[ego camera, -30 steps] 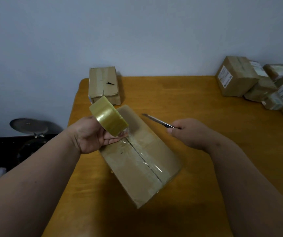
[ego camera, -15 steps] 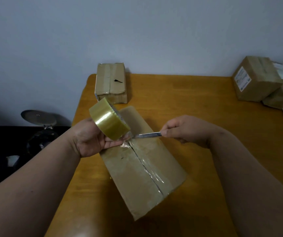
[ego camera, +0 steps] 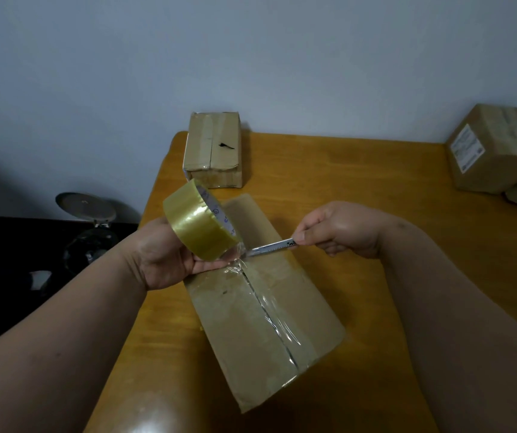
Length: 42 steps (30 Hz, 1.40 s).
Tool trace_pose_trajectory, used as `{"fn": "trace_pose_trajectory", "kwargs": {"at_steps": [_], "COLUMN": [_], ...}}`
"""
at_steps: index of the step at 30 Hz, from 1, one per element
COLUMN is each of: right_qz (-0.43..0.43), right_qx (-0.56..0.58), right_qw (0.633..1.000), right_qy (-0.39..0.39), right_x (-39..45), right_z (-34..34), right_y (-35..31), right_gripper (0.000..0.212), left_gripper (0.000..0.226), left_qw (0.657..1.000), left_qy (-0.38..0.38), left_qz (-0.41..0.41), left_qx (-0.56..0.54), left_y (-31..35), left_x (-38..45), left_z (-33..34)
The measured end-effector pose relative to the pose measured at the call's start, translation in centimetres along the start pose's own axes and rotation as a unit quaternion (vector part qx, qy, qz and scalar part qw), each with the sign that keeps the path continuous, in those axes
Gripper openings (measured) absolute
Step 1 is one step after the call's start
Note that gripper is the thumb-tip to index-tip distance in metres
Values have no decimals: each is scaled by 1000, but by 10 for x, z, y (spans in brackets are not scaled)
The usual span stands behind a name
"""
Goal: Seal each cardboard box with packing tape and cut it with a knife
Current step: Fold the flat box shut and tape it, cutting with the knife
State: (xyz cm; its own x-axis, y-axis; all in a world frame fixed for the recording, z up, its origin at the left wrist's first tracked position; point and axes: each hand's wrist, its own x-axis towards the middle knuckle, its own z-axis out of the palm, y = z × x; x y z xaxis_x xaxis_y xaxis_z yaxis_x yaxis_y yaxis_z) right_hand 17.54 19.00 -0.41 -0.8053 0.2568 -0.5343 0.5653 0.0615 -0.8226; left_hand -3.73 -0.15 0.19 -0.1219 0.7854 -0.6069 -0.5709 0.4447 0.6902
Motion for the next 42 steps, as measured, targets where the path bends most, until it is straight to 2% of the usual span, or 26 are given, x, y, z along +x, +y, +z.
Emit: {"fn": "trace_pose_trajectory", "kwargs": {"at_steps": [2,5,16,32,42], "right_qz": [15,40,97,117,105], "right_qx": [1,-9,9,-4,-8], "right_qw": [999,998,990,984,989], "right_qy": [-36,-57,-98,-134,-99], "right_x": [5,11,23,28,17], "right_z": [0,-1,-2,-8,-5], "right_y": [0,-3,-12,-14,-13], "right_gripper": [13,21,27,27,25], "left_gripper": [59,63,39,38,38], "left_qw": [1000,1000,997,999,1000], "left_qy": [1,-9,-44,-24,-22], "left_qz": [-4,-11,-71,-39,-21], "left_qx": [-1,-8,1,-1,7], "left_y": [0,1,4,-1,-3], "left_x": [0,1,4,15,14], "left_z": [-1,-2,-15,-14,-12]}}
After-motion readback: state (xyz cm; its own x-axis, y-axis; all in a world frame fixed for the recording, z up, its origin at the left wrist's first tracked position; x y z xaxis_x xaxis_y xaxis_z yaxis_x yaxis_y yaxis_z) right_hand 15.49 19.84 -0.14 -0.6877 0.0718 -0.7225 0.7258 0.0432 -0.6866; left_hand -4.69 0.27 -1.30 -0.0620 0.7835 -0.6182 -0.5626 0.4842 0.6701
